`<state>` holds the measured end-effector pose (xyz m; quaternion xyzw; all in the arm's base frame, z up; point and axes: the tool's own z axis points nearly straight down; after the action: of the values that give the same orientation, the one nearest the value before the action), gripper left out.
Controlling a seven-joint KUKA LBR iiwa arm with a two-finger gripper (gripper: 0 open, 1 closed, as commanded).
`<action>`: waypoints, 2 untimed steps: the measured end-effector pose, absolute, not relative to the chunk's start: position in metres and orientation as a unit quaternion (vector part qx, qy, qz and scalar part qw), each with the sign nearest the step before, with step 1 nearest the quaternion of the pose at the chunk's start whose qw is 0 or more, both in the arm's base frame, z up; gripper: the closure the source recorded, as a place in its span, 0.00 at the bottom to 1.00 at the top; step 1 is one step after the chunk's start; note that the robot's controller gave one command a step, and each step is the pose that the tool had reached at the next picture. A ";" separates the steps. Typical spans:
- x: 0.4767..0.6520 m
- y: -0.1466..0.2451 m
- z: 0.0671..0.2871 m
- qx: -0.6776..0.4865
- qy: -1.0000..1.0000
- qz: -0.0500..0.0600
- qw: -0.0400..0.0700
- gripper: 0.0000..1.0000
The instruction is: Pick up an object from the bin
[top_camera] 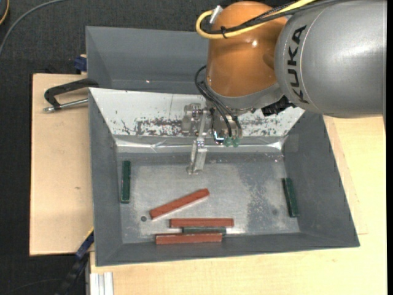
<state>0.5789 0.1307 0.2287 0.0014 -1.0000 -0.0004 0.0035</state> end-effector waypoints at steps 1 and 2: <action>0.529 0.122 0.072 0.042 -0.999 0.000 0.004 0.00; 0.532 0.123 0.077 0.042 -0.999 -0.001 0.000 1.00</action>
Offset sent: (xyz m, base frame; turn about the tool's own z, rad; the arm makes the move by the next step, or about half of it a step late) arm -0.0477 -0.0085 -0.1526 -0.0817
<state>0.5318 0.1232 0.0769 0.0421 -0.9991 -0.0010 -0.0004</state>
